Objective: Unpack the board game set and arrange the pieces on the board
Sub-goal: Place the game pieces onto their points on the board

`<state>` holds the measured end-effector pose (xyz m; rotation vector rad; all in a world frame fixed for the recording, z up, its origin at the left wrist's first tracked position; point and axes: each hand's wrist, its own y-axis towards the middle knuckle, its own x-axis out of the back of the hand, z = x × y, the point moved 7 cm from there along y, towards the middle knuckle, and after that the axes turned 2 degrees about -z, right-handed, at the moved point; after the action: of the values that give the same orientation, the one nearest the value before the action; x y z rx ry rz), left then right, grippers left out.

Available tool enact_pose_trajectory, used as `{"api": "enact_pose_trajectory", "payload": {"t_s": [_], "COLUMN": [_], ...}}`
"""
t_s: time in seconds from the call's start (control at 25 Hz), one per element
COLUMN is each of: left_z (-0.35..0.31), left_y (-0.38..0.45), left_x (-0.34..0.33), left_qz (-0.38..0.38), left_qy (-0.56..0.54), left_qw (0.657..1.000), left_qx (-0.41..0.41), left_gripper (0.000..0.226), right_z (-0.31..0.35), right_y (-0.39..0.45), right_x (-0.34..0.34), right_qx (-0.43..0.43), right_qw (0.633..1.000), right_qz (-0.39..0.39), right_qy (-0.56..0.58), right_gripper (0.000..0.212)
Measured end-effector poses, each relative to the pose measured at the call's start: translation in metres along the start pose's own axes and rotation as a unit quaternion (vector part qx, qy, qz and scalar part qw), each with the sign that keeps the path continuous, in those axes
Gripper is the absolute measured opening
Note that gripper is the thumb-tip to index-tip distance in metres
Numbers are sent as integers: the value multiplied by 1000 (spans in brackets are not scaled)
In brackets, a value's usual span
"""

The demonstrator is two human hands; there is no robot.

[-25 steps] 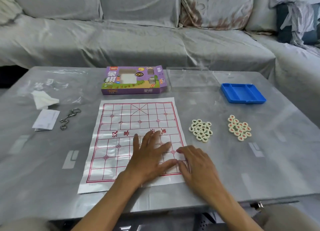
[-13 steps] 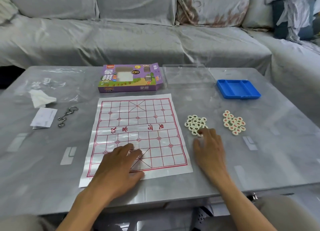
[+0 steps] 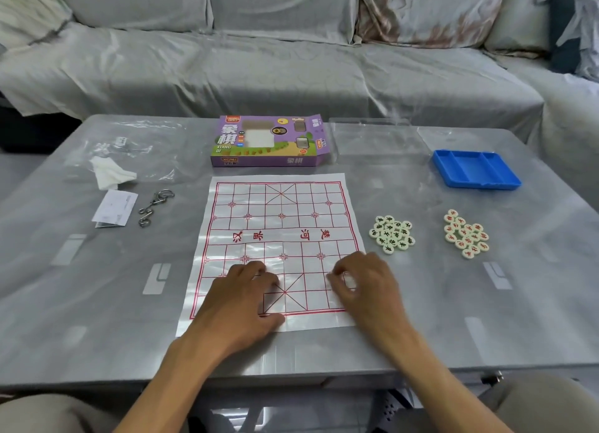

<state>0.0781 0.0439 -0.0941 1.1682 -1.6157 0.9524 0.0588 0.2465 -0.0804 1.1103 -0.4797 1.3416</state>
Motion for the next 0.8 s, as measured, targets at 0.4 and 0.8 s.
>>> {"api": "enact_pose_trajectory", "payload": {"t_s": [0.4, 0.8], "left_z": [2, 2], "left_y": [4, 5], "left_x": [0, -2], "left_qz": [1, -5], "left_qy": [8, 9], "left_qw": [1000, 1000], "left_qx": [3, -1], "left_gripper": [58, 58], "right_z": [-89, -7], "right_y": [23, 24], "right_x": [18, -15], "right_qx": [-202, 24], "right_qw": [972, 999], "right_qz": [-40, 25], "right_qy": [-113, 9], "right_gripper": [14, 20]}}
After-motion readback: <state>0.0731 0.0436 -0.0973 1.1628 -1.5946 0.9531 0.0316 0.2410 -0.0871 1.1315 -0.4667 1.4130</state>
